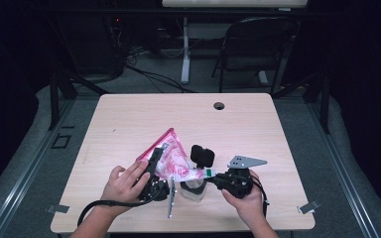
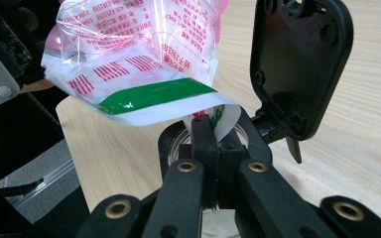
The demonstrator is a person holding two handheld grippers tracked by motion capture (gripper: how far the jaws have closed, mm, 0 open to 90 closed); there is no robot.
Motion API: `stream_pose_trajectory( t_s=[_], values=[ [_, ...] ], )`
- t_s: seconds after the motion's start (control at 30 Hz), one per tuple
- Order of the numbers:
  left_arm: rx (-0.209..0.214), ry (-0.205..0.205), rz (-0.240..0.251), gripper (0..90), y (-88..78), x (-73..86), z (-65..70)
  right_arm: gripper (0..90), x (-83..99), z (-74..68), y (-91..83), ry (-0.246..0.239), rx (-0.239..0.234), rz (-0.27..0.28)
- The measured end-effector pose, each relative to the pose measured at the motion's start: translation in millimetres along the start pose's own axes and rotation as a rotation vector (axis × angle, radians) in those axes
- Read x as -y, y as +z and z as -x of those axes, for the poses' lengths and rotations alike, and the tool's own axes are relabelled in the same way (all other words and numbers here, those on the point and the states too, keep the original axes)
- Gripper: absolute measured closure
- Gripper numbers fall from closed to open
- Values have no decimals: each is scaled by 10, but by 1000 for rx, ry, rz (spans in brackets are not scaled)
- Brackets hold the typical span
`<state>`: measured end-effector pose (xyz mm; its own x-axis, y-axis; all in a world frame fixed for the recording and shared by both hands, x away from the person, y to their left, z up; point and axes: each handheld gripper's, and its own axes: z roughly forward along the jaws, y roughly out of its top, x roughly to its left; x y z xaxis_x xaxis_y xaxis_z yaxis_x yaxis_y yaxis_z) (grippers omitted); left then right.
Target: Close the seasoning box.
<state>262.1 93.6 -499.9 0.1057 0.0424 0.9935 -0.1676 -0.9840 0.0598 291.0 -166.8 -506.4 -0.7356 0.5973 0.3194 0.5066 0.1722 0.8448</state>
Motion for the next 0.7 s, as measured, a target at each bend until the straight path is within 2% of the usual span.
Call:
stream_pose_trajectory(
  t_s=[0.1,0.2,0.23,0.4,0.5,0.53,0.7],
  values=[
    [7,-2,-4,649,-5,-6,-9,900,1,2,3,1,-3,0],
    [-5,5,7,649,-3,-12,-26,900,2,3,6,7,-3,4],
    [5,-5,5,650,-2,-11,-25,900,1,3,4,5,-2,3],
    [-7,6,14,650,-4,-22,-44,900,-2,8,-5,4,-3,3],
    [5,12,-5,651,-13,-37,-55,900,1,13,-4,9,-1,6],
    [0,7,10,651,-3,-37,-43,900,2,17,-5,8,-1,5],
    [-4,8,11,651,-4,-41,-52,900,1,20,-6,10,1,6]
  ],
)
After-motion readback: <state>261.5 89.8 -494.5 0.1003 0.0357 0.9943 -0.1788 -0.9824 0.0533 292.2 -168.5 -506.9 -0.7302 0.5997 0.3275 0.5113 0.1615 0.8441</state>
